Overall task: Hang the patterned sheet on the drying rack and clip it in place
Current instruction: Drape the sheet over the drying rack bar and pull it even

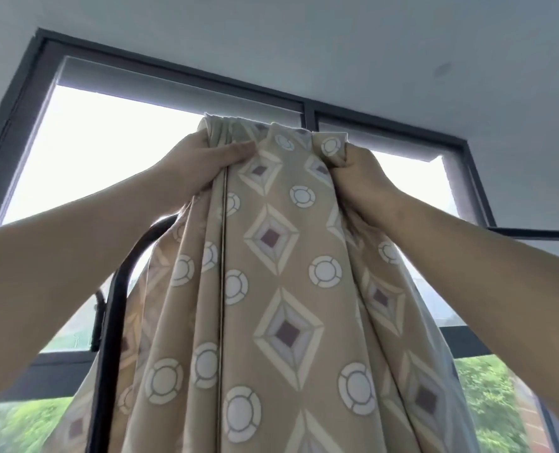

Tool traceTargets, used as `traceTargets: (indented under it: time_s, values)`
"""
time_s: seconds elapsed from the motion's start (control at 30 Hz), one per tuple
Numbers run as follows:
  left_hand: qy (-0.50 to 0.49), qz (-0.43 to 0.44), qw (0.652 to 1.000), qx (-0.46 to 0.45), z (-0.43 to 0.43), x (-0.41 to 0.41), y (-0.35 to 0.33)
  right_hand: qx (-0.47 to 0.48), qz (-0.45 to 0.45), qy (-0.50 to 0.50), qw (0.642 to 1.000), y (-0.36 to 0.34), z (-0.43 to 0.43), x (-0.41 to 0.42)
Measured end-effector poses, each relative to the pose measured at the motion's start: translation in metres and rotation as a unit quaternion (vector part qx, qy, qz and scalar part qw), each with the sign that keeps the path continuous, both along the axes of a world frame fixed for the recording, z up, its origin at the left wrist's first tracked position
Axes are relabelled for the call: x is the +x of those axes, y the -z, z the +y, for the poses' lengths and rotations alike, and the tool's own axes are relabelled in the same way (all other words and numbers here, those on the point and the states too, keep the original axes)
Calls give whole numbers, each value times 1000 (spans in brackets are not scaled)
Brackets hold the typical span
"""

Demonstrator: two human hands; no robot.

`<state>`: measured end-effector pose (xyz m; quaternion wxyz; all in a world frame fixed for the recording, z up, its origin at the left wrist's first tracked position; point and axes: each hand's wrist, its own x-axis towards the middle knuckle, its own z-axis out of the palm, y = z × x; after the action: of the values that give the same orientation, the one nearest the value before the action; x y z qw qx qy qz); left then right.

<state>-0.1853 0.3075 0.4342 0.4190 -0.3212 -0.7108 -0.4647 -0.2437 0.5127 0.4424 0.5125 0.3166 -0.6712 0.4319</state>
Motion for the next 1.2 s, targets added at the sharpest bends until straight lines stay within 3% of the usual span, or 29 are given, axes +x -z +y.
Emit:
traceTargets:
  time_s: [0.1, 0.2, 0.27, 0.33, 0.4, 0.5, 0.6, 0.7, 0.77, 0.87, 0.97, 1.0, 1.1, 1.2]
  values:
    - [34, -4, 999, -4, 11, -13, -18, 26, 18, -23, 999, -21, -2, -4]
    - [-102, -55, 993, -10, 25, -38, -20, -11, -141, -147, 979, -18, -8, -16]
    - [-215, -180, 956, -86, 27, -54, -15, 84, -302, -61, 948, -10, -6, -31]
    - [-279, -301, 892, -187, 24, -67, -14, 208, -405, 74, 887, -4, -1, -37]
    - [-323, -321, 864, -214, 25, -72, -16, 244, -439, 122, 856, -5, 4, -40]
    - [-354, -275, 867, -219, 33, -75, -18, 233, -445, 135, 854, -6, 6, -44]
    - [-360, -240, 882, -190, 34, -86, -14, 210, -426, 116, 872, -2, 7, -51]
    - [-406, -160, 888, -145, 33, -87, -4, 153, -312, 105, 932, 1, 9, -63]
    - [-475, -95, 863, -147, 34, -87, 0, 138, -217, 155, 954, 4, 5, -67]
    - [-524, -24, 843, -117, 34, -96, 15, 135, -144, 259, 946, 18, 6, -73]
    - [-581, 141, 791, -126, 27, -112, 38, 116, -69, 285, 949, 40, 11, -77]
    - [-580, 166, 789, -117, 26, -113, 43, 109, -38, 293, 949, 47, 11, -76]
    - [-544, 149, 824, -55, 25, -112, 47, 88, 20, 302, 949, 57, 13, -77]
    - [-510, 147, 846, -52, 22, -113, 57, 77, 36, 303, 949, 67, 15, -79]
